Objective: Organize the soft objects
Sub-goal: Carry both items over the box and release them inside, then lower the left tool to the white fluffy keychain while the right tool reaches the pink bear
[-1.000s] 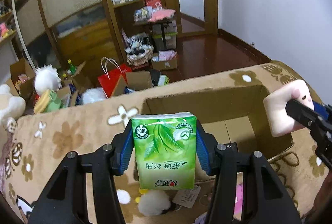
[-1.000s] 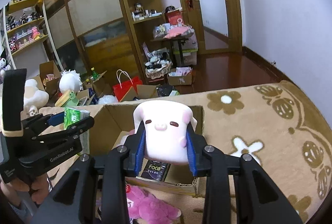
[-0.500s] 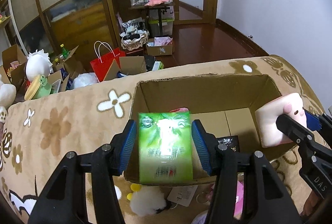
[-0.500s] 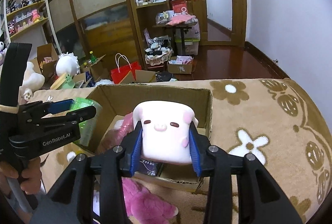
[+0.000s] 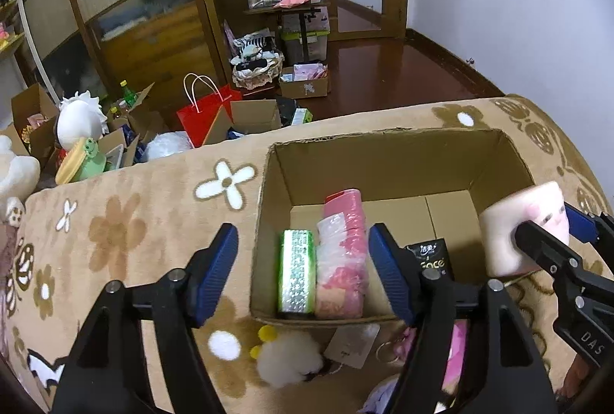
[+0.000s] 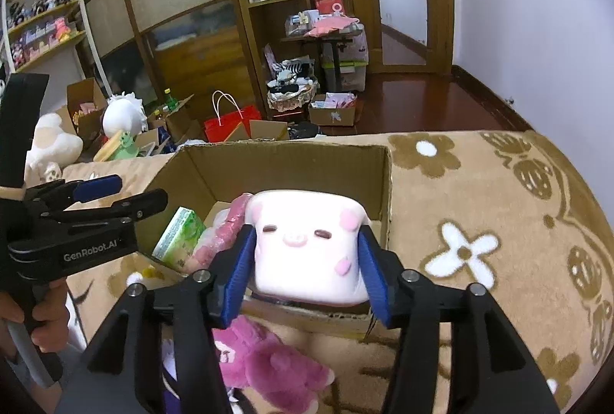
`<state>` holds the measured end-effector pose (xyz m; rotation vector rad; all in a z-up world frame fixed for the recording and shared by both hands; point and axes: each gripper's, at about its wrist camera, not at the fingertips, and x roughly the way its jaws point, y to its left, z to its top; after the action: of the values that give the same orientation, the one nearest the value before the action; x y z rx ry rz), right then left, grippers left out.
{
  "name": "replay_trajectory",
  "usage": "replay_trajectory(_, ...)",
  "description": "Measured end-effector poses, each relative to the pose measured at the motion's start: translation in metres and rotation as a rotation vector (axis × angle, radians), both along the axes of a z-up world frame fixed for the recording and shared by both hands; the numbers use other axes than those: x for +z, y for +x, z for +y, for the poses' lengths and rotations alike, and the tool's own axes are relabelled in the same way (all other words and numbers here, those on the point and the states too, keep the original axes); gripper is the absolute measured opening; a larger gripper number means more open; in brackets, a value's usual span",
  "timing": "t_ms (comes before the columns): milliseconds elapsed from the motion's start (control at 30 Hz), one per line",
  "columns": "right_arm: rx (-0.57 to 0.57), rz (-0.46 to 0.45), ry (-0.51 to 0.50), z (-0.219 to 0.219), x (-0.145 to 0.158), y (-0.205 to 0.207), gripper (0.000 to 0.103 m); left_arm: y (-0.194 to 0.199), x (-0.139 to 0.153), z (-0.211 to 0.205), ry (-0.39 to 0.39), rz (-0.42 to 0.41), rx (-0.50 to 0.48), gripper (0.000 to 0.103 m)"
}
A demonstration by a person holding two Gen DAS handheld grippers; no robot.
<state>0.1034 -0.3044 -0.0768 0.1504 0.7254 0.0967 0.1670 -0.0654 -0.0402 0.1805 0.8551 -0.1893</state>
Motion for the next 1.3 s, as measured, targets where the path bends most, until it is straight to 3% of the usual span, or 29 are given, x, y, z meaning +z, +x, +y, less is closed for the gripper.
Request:
replay_trajectory(167,-0.02,-0.009,0.027,-0.002,0.008,-0.011,0.086,-0.005,0.006,0.006,-0.001,0.015,-0.002,0.079)
replay_trajectory(367,-0.016,-0.017,0.036,0.0,0.019,-0.029,0.102,-0.022,0.016,0.012,0.01,0.015,0.002,0.093)
replay_trajectory(800,0.031,0.028,-0.025,0.023,0.01,-0.053,0.103,-0.046,0.005,0.029,-0.003,0.118,0.025,0.1)
replay_trajectory(1100,0.053,0.077,-0.072,0.031,-0.018,-0.047,0.103,-0.031,-0.033,0.038,0.016,0.259,0.067,0.1)
replay_trajectory(1300,0.066,0.106,-0.072,0.039,-0.032,-0.038,0.103,-0.021,-0.054,0.037,0.031,0.308,0.086,0.1)
